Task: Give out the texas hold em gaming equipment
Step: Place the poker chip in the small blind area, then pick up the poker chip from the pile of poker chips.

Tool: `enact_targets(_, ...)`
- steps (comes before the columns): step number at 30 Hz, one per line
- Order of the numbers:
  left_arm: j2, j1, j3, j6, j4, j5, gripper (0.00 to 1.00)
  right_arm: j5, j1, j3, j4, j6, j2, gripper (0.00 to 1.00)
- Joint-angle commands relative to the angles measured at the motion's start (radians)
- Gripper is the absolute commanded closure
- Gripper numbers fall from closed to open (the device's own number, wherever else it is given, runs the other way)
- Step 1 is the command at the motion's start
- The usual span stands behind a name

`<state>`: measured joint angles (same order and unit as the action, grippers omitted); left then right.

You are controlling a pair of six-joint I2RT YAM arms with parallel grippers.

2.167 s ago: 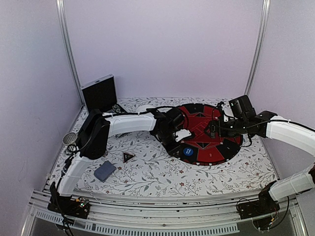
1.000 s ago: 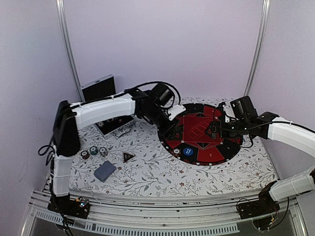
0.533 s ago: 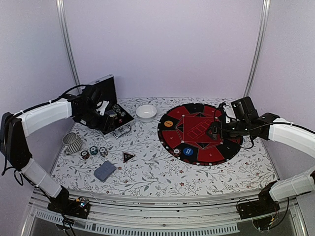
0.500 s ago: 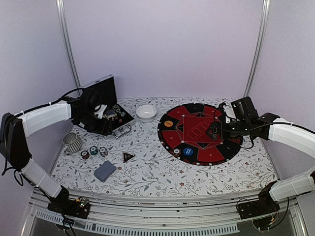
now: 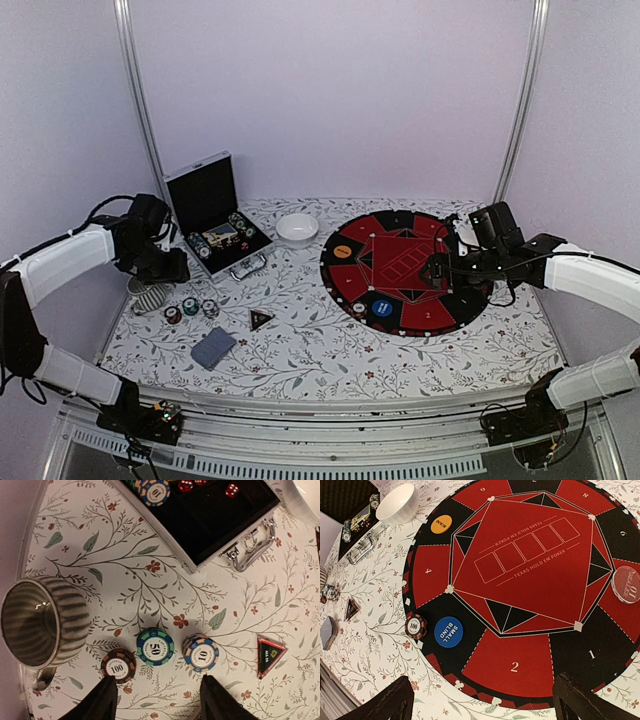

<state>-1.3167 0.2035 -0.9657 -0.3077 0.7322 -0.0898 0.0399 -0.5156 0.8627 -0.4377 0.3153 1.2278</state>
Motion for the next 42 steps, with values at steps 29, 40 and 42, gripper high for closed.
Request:
enact_targets(29, -0.068, -0.112, 0.331, -0.31, -0.257, 0.018, 0.34, 0.006, 0.015, -0.039, 0.03, -0.021, -0.019, 0.01)
enact_targets(40, -0.148, -0.141, 0.345, -0.292, -0.316, -0.004, 0.37, 0.004, 0.017, -0.04, 0.024, -0.017, -0.025, 0.01)
enact_targets(42, -0.153, -0.144, 0.353, -0.291, -0.324, 0.0, 0.4, 0.005, 0.017, -0.038, 0.025, -0.016, -0.023, 0.01)
